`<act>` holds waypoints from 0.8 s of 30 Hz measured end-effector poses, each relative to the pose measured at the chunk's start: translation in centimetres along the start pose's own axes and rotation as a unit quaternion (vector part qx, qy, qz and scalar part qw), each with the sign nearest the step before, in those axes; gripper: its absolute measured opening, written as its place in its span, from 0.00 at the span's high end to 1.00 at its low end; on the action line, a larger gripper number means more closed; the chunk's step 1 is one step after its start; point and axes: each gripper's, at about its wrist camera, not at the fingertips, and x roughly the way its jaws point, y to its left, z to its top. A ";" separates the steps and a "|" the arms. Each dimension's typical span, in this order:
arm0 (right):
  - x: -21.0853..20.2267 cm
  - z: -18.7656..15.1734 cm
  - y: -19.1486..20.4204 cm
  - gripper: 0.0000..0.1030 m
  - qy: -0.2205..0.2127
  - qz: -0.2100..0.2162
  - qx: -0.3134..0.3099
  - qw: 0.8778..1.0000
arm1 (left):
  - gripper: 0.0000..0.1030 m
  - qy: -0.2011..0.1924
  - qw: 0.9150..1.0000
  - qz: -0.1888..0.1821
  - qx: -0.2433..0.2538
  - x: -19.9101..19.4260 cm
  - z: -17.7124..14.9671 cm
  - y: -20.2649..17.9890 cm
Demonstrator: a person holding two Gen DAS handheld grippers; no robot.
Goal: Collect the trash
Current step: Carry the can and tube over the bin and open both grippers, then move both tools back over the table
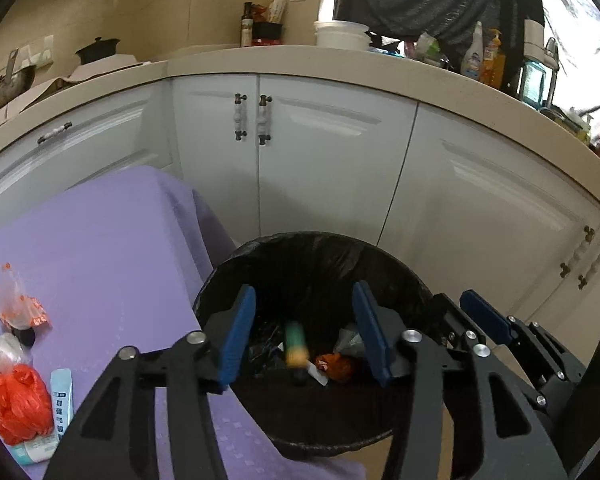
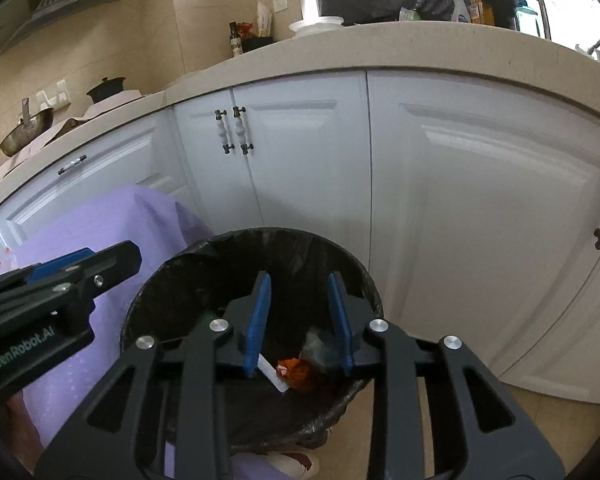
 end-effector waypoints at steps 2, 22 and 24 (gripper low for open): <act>-0.1 -0.1 0.2 0.70 -0.001 0.000 -0.001 1.000 | 0.49 0.002 1.000 -0.001 -0.002 0.2 0.1 0.0; -6.4 -1.1 10.0 0.66 -0.011 0.085 -0.040 0.996 | 0.43 -0.044 0.996 0.071 -0.025 -9.2 -2.9 9.4; -7.0 -1.5 11.6 0.66 -0.009 0.100 -0.048 0.994 | 0.43 -0.044 0.995 0.083 -0.032 -10.1 -3.5 10.7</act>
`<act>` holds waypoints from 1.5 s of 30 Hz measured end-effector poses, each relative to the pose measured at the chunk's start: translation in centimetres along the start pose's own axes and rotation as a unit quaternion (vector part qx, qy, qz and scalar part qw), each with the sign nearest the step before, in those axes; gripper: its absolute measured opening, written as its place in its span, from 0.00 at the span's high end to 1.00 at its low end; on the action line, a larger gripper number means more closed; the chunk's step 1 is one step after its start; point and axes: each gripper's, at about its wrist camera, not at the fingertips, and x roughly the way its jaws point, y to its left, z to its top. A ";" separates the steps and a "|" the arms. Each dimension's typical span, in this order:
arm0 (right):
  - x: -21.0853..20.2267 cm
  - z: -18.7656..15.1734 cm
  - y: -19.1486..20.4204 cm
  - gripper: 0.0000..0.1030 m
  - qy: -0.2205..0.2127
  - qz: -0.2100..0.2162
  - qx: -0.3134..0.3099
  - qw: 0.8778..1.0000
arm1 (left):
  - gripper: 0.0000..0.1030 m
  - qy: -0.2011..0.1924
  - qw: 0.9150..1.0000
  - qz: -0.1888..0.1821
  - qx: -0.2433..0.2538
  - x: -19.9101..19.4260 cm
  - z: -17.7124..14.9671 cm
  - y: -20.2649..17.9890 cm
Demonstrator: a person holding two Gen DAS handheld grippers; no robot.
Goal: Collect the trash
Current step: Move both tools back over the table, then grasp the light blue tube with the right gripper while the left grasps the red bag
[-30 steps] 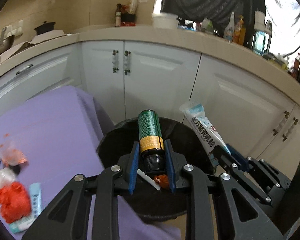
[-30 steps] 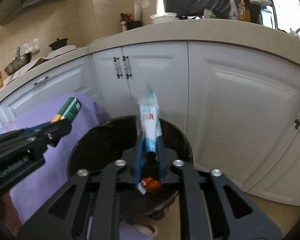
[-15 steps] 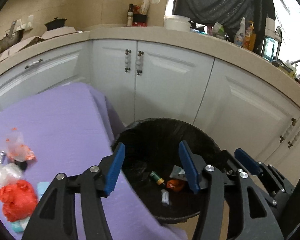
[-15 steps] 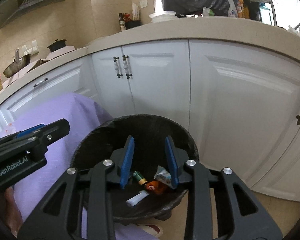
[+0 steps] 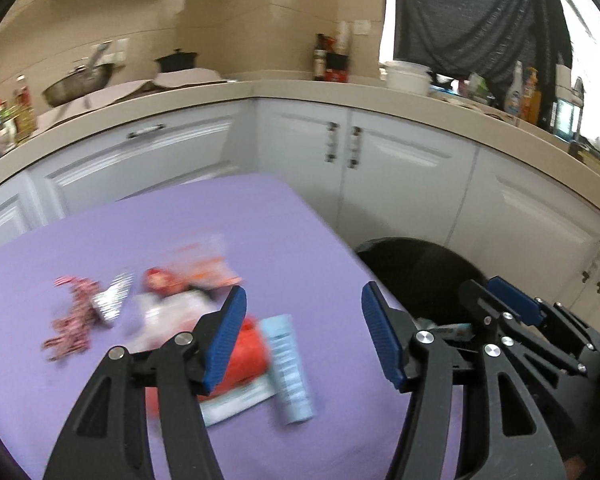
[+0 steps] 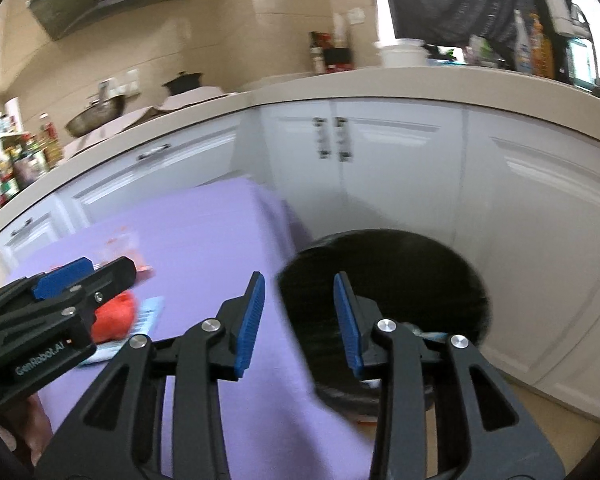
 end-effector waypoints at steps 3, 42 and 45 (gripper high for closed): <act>-0.2 -0.5 2.7 0.66 0.006 0.022 -0.015 1.000 | 0.42 0.002 1.000 0.019 -0.015 -1.1 -0.8 2.5; 2.1 -3.9 10.1 0.89 0.088 0.060 -0.060 0.992 | 0.42 0.020 0.998 0.034 -0.050 -2.9 -5.3 8.6; 1.6 -3.6 9.0 0.89 0.080 0.057 -0.053 0.994 | 0.42 0.018 0.999 0.026 -0.039 -2.2 -4.7 7.4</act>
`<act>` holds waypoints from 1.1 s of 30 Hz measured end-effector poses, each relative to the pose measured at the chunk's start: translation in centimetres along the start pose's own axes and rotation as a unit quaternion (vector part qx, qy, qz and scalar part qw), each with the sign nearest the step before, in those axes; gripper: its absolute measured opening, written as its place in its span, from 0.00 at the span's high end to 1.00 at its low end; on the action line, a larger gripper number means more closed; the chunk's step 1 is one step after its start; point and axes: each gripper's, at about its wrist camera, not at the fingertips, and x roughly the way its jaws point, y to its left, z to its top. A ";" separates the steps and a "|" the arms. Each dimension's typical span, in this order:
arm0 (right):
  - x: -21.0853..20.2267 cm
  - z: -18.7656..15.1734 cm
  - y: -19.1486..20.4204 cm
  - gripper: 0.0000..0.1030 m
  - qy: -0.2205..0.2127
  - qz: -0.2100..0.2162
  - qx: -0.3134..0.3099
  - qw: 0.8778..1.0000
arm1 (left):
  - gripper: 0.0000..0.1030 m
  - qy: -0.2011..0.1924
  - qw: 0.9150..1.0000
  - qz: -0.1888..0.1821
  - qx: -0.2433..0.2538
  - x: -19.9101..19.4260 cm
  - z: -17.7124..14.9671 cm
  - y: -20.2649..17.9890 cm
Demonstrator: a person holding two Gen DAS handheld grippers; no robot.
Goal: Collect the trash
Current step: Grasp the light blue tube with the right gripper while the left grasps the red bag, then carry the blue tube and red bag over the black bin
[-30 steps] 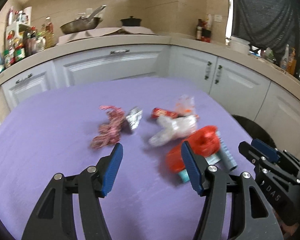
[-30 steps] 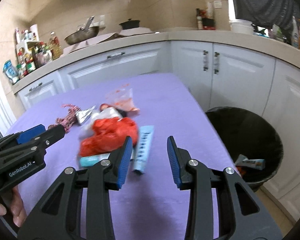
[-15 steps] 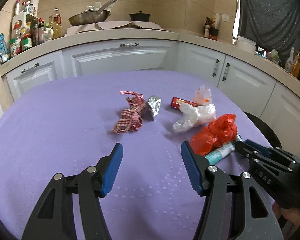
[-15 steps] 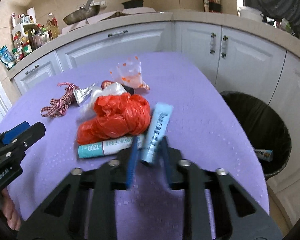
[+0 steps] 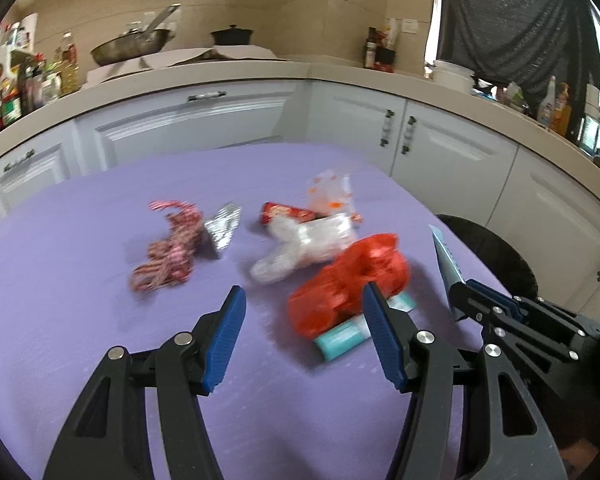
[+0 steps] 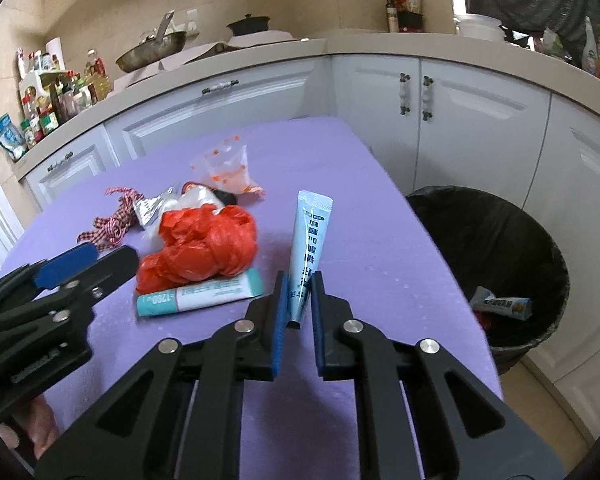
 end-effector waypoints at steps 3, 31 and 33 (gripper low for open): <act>-0.5 0.0 -0.9 0.89 -0.007 -0.004 0.005 1.000 | 0.41 0.003 1.000 -0.005 0.011 0.9 0.5 -1.3; -1.9 0.4 -5.1 0.89 -0.034 -0.018 0.033 0.999 | 0.72 -0.022 1.000 -0.009 0.016 0.4 0.9 -2.7; -2.1 0.6 -5.5 0.89 -0.038 -0.024 0.033 0.998 | 0.72 -0.032 0.999 -0.003 0.017 -0.2 0.9 -2.7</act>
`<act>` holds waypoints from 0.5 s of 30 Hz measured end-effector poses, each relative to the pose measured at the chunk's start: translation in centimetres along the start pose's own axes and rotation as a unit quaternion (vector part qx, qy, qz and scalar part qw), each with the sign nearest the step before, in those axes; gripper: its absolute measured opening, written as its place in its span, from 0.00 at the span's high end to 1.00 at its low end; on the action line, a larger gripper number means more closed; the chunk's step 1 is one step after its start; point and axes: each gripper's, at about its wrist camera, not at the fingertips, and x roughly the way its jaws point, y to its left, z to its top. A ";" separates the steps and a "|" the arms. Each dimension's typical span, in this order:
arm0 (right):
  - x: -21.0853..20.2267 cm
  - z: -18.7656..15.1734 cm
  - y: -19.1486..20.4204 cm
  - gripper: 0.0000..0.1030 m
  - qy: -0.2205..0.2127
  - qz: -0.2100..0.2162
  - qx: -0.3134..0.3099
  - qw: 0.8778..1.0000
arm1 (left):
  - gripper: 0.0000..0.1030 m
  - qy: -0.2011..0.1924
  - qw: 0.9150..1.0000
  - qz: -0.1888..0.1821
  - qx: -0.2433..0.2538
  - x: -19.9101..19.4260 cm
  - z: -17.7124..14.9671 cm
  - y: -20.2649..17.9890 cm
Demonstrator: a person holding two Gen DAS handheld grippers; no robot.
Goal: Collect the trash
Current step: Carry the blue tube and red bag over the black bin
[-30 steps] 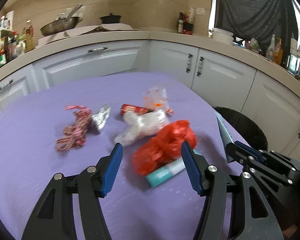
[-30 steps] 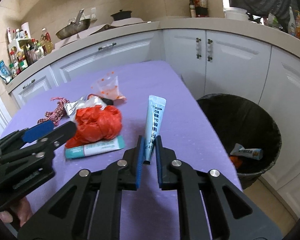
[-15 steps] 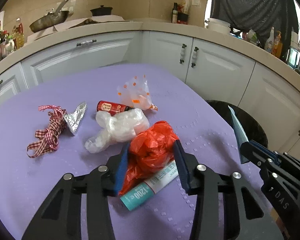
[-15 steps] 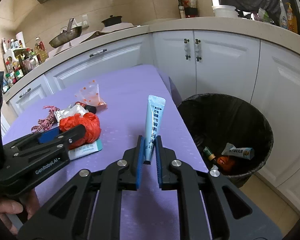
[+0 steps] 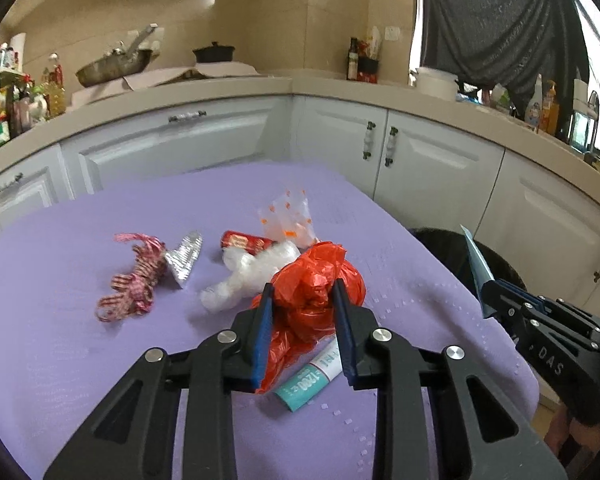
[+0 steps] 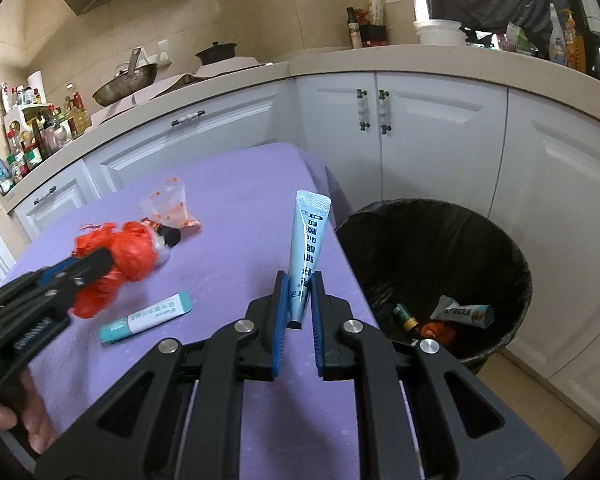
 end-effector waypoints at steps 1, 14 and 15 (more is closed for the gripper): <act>-0.1 0.1 -0.2 0.89 -0.002 -0.002 0.001 1.000 | 0.72 -0.006 1.000 0.004 0.002 -0.4 0.0 0.0; -1.9 1.4 -5.5 0.89 -0.029 -0.057 0.020 0.998 | 0.72 -0.036 0.999 -0.012 0.011 -1.1 2.1 -3.1; -2.0 1.5 -5.9 0.89 -0.031 -0.061 0.022 0.997 | 0.72 -0.039 0.999 -0.016 0.011 -0.9 2.4 -3.6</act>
